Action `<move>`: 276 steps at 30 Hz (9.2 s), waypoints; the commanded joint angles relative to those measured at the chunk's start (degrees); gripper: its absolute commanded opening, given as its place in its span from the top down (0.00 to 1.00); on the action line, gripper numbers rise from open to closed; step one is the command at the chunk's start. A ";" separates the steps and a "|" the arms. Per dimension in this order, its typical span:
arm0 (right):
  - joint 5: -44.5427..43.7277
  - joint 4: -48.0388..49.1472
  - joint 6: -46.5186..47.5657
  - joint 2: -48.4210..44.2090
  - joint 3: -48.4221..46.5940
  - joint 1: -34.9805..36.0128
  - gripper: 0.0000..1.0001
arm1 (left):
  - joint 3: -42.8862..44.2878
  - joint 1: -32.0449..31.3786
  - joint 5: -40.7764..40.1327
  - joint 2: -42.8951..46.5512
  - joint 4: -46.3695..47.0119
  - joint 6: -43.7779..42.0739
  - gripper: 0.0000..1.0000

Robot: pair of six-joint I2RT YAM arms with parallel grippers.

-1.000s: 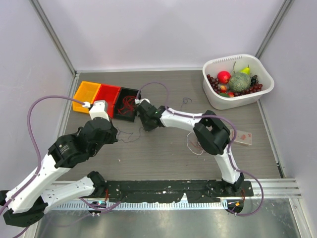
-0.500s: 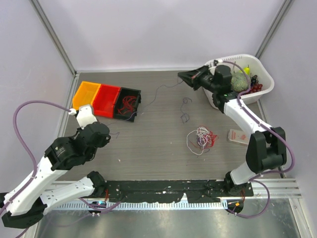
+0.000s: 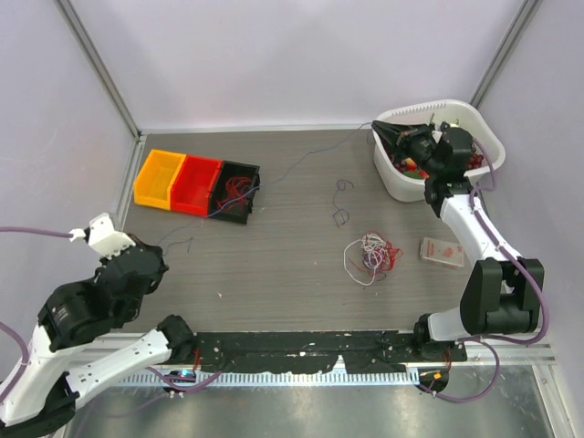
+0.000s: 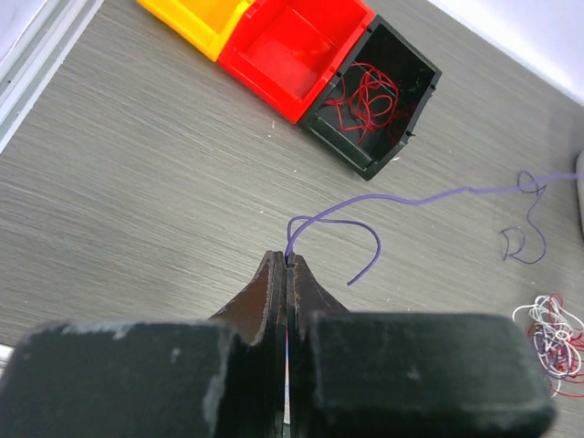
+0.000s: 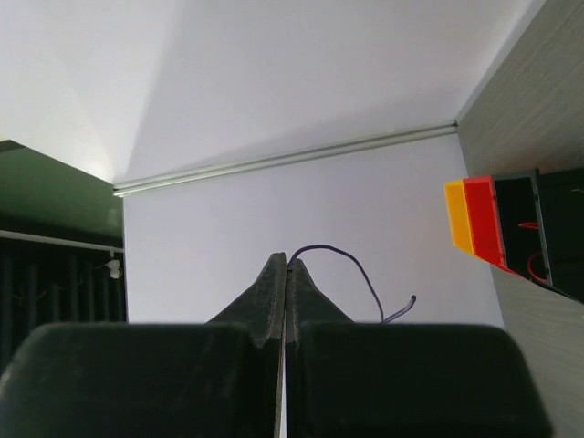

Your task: Untangle the cables

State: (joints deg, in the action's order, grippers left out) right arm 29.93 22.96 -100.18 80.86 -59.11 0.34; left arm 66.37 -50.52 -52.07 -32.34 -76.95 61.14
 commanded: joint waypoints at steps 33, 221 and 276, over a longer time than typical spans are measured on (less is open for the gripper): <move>-11.83 -52.03 60.80 4.23 -2.06 40.37 0.60 | -8.27 7.99 66.57 -57.74 41.52 -21.42 0.99; 27.64 -34.74 57.82 -2.11 -4.61 36.40 0.99 | -12.50 17.83 91.20 -29.88 74.67 -22.21 0.36; -17.80 -67.26 67.40 -15.21 1.63 31.13 0.41 | 7.10 -11.26 43.97 -67.85 18.23 -46.21 0.22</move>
State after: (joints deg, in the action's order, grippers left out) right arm 12.27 -45.32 -33.67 66.59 -55.94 31.42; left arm 71.75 -62.19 -6.48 -98.04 -56.10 17.12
